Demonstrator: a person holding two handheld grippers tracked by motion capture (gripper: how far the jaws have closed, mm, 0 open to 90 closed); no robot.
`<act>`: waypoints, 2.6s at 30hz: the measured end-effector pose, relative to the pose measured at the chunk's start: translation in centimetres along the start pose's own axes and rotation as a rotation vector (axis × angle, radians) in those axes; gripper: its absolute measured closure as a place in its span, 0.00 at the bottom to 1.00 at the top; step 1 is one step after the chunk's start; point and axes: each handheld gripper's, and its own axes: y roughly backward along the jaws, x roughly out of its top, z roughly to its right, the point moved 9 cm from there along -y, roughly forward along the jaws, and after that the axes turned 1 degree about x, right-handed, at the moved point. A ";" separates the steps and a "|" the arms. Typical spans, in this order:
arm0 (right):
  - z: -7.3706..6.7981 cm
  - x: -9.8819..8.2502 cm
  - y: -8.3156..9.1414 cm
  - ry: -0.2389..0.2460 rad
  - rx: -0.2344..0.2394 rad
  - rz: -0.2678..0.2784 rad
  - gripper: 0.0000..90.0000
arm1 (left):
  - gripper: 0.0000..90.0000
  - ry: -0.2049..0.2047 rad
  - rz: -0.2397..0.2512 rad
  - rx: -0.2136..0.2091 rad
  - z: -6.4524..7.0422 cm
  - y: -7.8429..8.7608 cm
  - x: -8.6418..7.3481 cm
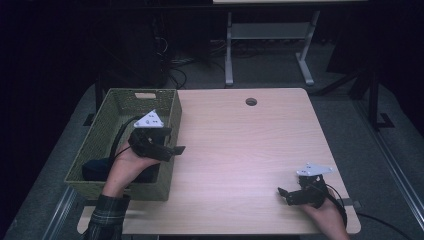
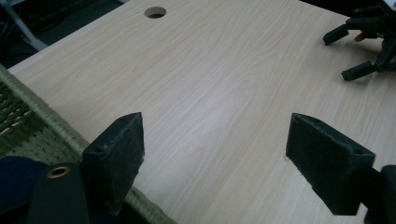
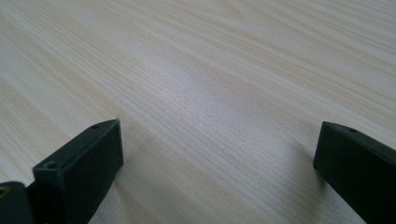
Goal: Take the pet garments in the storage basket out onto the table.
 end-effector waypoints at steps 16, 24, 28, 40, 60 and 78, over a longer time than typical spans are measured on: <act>0.0 0.0 0.0 0.000 0.000 0.000 0.01 | 0.33 0.054 -0.010 0.071 -3.1 3.0 -1.9; 0.0 0.0 0.0 0.000 0.000 0.000 0.01 | 0.37 0.065 -0.028 0.089 -3.8 3.9 -2.8; 0.0 0.0 0.0 0.000 0.000 0.000 0.01 | 0.40 0.069 -0.044 0.095 -4.2 4.4 -3.3; 0.0 0.0 0.0 0.000 0.000 -0.001 0.01 | 0.51 0.091 -0.096 0.111 -5.3 5.4 -5.2; 0.0 0.0 0.0 0.000 0.000 0.000 0.01 | 0.67 0.114 -0.208 0.068 -5.6 5.5 -7.8; 0.0 0.0 0.0 0.000 0.000 -0.001 0.01 | 0.96 0.168 -0.199 0.035 -5.8 6.0 -7.7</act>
